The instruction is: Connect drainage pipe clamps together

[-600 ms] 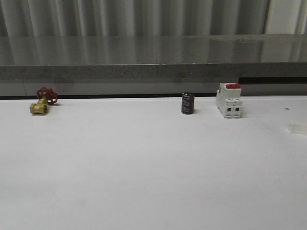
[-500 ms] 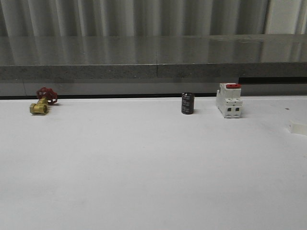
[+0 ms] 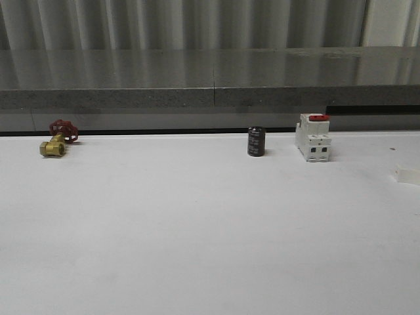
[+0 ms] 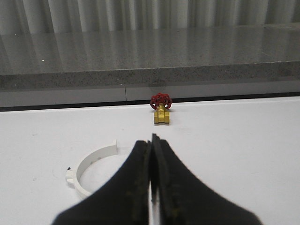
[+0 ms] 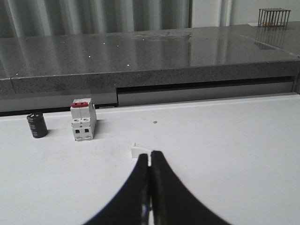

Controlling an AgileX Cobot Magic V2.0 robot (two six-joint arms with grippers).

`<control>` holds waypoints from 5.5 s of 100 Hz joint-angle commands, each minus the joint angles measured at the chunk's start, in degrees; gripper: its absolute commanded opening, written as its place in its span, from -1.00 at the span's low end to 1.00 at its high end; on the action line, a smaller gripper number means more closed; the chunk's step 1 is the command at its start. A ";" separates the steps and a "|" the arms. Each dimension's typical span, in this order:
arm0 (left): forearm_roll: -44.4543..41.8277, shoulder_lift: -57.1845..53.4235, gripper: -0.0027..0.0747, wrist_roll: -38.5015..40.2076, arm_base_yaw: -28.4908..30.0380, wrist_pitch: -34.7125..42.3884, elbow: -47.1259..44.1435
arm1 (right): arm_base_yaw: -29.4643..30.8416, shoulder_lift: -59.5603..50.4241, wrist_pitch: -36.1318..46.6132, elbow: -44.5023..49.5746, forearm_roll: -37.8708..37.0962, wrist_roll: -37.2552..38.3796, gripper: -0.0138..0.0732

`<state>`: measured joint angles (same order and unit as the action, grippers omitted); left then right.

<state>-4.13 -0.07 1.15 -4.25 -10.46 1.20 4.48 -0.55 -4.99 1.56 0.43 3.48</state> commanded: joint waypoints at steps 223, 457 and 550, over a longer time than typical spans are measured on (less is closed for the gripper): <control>1.50 109.79 -0.39 3.17 18.61 -27.14 71.22 | 0.27 -1.13 4.19 -0.93 0.04 -0.78 -0.83; 0.95 78.22 -0.99 6.37 -6.89 -25.31 62.11 | 0.27 -1.13 4.19 -0.93 0.04 -0.78 -0.83; 0.61 16.26 -0.99 6.37 1.32 -13.12 22.92 | 0.22 1.89 -10.44 -12.28 -4.22 -0.78 -0.83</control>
<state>-4.07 19.37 7.13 -3.03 -26.81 23.43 4.48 -0.55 -13.67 -5.16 -1.24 3.48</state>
